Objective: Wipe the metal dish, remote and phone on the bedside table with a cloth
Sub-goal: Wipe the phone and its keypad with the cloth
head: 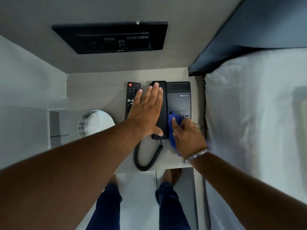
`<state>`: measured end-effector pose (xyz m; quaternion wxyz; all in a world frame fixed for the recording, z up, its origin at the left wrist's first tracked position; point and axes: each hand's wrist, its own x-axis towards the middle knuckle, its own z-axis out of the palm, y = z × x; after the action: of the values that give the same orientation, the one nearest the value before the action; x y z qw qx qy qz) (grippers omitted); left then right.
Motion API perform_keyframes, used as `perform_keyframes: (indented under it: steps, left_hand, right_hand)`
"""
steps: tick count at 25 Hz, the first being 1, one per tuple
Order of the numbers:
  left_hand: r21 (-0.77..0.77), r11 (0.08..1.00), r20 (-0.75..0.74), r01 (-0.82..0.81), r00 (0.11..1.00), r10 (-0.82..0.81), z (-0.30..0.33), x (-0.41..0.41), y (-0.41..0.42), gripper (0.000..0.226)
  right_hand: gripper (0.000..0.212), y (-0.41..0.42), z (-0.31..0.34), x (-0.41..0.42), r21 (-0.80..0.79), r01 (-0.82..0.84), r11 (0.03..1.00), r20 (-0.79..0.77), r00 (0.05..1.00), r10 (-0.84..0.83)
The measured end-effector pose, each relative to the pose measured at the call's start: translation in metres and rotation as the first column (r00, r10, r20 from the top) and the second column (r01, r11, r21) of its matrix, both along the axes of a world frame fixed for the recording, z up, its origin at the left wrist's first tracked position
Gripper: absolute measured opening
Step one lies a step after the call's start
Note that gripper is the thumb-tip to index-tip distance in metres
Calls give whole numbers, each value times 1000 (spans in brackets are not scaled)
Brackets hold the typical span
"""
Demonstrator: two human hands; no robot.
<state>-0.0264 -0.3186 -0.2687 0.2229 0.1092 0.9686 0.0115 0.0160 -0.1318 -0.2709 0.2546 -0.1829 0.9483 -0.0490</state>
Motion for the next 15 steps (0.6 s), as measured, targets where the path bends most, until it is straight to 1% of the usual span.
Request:
perform_keyframes:
  steps: [2,4,5,7,9,10,12,13,15]
  left_hand:
    - [-24,1000,7,-5,1000,5,3,0,2,153]
    - [-34,999,9,-3,1000,3,2,1,2,153]
    - [-36,999,5,5,1000,-5,2,0,2,153]
    - [-42,999,7,9,1000,-9,2,1,1,152]
    - [-51,999,13,3,1000,-2,1,1,2,152]
    - [-59,998,21,4,1000,-3,1,0,2,152]
    - [-76,997,28,7,1000,-5,2,-1,4,152]
    - [-83,997,26,7,1000,-5,2,-1,4,152]
    - [-89,996,30,2,1000,0,4,-3,5,153]
  right_hand:
    - [64,4,0,19,34,-22,999,86,996,19]
    - [61,14,4,20,10,11,1000,89,996,-12]
    - [57,19,8,16,-15,77,997,55,996,-76]
    - [54,22,13,-2,-96,217,972,-79,971,-224]
    - [55,15,15,-42,-144,273,951,-188,936,-297]
    - [55,7,14,-65,-139,283,949,-199,931,-307]
    - [56,-8,10,-97,-83,305,949,-153,937,-314]
    - [60,-11,7,-100,-60,315,947,-120,940,-320]
    - [70,-4,2,-74,-56,328,943,-67,941,-332]
